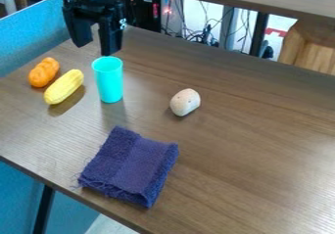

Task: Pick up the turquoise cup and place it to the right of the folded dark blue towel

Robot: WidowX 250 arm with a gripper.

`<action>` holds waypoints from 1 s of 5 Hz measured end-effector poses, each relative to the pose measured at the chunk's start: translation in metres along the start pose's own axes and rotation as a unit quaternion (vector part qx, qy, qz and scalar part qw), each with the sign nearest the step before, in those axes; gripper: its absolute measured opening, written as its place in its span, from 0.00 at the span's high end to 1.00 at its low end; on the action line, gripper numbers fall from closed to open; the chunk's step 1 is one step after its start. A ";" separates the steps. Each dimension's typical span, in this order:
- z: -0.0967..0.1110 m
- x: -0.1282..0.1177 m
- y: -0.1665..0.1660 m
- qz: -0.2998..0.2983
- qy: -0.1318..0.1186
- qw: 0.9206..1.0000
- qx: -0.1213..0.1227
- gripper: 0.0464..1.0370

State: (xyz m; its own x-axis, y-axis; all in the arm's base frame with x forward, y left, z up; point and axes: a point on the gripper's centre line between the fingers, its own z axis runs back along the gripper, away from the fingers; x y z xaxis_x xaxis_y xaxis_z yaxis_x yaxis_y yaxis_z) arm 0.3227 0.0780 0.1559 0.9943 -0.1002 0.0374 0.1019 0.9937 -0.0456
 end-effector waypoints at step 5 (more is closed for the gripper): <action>-0.049 0.044 0.023 -0.028 0.003 0.996 0.083 0.04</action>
State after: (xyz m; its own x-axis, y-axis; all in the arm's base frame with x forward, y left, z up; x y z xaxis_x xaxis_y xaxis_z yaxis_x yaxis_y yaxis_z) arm 0.3702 0.0941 0.1080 0.9875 -0.1548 0.0294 0.1502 0.9811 0.1223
